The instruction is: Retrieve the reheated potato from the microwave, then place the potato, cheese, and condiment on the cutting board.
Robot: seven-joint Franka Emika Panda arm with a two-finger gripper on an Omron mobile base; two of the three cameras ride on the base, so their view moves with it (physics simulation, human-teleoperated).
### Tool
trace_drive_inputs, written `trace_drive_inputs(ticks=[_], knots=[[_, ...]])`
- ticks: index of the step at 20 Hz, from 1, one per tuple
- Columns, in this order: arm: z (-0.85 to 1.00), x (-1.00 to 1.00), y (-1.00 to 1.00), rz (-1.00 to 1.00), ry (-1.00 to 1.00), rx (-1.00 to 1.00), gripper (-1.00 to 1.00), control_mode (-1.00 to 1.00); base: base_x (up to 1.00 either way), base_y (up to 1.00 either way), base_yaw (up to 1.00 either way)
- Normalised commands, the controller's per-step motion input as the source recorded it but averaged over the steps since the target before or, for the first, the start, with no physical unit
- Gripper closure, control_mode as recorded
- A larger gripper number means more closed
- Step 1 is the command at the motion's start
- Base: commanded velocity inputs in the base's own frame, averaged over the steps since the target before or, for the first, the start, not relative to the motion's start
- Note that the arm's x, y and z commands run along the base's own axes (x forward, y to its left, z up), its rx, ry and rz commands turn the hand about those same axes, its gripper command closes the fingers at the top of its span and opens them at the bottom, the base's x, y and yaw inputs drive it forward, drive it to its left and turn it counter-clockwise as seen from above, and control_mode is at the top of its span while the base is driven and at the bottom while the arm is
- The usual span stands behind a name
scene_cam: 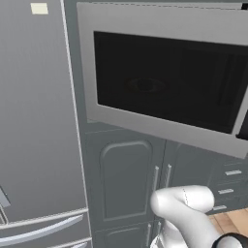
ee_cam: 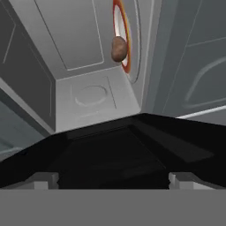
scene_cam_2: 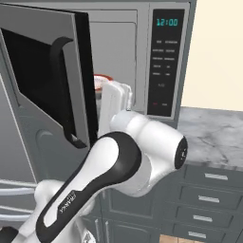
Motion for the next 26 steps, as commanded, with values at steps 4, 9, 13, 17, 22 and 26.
trace_drive_inputs(ticks=[4, 9, 13, 17, 22, 26], knots=[[0.08, -0.58, 0.31, 0.09, -0.03, 0.0, -1.0, -1.0, 0.0, 0.0, 0.0], [0.0, -0.6, 0.43, 0.04, -0.02, 0.0, -1.0, -1.0, 0.0, 0.0, 0.0], [0.0, -0.39, 0.69, 0.02, 0.0, -0.04, -1.0, -1.0, 0.0, 0.0, 0.0], [0.0, -0.38, 0.77, 0.08, 0.0, -0.04, -1.0, -1.0, 0.0, 0.0, 0.0], [0.0, -0.48, 0.75, 0.14, 0.0, -0.03, -1.0, -1.0, 0.0, 0.0, 0.0], [-0.02, -0.42, 0.8, 0.14, 0.0, -0.04, -1.0, -1.0, 0.0, 0.0, 0.0]])
